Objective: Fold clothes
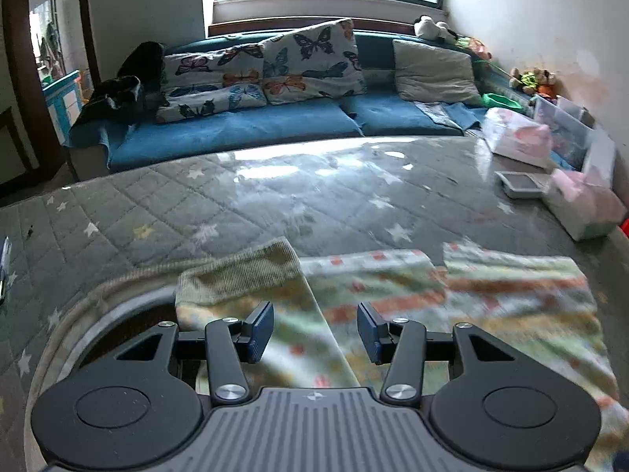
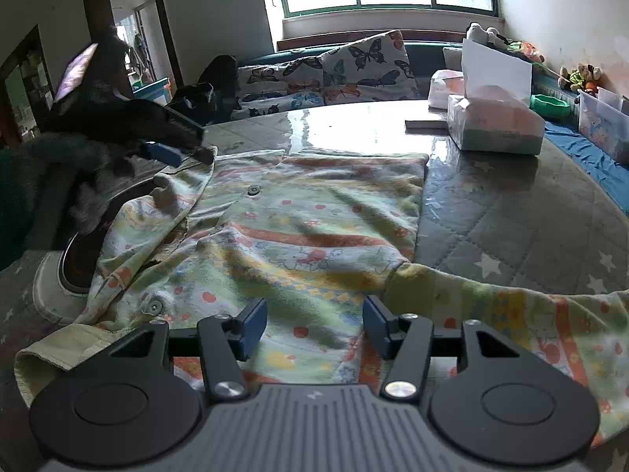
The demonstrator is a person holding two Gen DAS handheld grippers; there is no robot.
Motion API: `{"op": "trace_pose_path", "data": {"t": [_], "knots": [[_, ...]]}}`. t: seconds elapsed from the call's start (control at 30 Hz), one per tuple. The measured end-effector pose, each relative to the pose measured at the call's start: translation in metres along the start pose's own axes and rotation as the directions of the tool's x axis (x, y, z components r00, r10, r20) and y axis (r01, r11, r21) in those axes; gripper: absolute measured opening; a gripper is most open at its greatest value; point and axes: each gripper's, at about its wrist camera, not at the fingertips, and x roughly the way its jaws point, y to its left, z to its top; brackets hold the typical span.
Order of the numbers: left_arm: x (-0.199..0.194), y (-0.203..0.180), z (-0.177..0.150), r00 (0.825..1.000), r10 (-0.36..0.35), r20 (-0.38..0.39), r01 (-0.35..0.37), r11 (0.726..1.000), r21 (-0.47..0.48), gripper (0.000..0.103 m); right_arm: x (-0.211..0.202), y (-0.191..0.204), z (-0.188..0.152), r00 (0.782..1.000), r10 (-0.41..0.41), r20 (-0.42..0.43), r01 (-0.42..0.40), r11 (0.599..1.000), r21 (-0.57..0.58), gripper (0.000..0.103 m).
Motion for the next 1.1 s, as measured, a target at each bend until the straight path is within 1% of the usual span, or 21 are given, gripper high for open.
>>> {"op": "trace_pose_path", "data": {"t": [0.17, 0.23, 0.27, 0.43, 0.53, 0.57, 0.67, 0.73, 0.87, 1.1], "knots": [[0.024, 0.006, 0.011, 1.0, 0.023, -0.011, -0.024, 0.999, -0.037, 0.046, 0.0, -0.004, 0.0, 1.0, 0.017, 0.007, -0.017, 1.0, 0.023, 0.056], [0.031, 0.008, 0.012, 0.999, 0.031, -0.02, -0.032, 0.999, -0.039, 0.046, 0.0, -0.004, 0.0, 1.0, 0.019, 0.008, -0.02, 0.999, 0.026, 0.056], [0.035, 0.008, 0.012, 0.999, 0.037, -0.023, -0.038, 0.999, -0.038, 0.045, 0.0, -0.004, 0.0, 1.0, 0.02, 0.008, -0.02, 0.999, 0.027, 0.056], [0.041, 0.012, 0.012, 0.999, 0.041, -0.019, -0.042, 0.998, -0.041, 0.041, 0.0, -0.005, -0.001, 1.0, 0.026, 0.012, -0.027, 0.999, 0.034, 0.056], [0.041, 0.014, 0.012, 0.999, 0.041, -0.008, -0.042, 0.998, -0.036, 0.028, 0.0, -0.005, -0.001, 1.0, 0.027, 0.013, -0.028, 0.999, 0.037, 0.056], [0.041, 0.015, 0.012, 0.999, 0.037, -0.005, -0.037, 0.999, -0.039, 0.021, 0.0, -0.005, -0.001, 1.0, 0.028, 0.014, -0.028, 0.999, 0.038, 0.057], [0.039, 0.021, 0.012, 1.0, 0.02, 0.003, -0.02, 0.998, -0.055, 0.008, 0.001, -0.005, -0.001, 1.0, 0.026, 0.016, -0.026, 0.999, 0.039, 0.057], [0.036, 0.026, 0.013, 1.0, 0.004, 0.008, -0.004, 0.997, -0.076, 0.005, 0.001, -0.005, -0.002, 1.0, 0.021, 0.015, -0.022, 0.999, 0.036, 0.057], [0.019, 0.037, 0.01, 0.999, -0.001, 0.039, 0.005, 0.996, -0.094, 0.004, 0.002, -0.006, -0.002, 1.0, 0.008, 0.011, -0.009, 0.999, 0.037, 0.057], [-0.033, 0.079, 0.001, 0.993, 0.015, 0.116, 0.002, 0.988, -0.153, 0.004, 0.003, -0.007, -0.003, 1.0, -0.013, 0.01, 0.013, 0.999, 0.04, 0.057]]}}
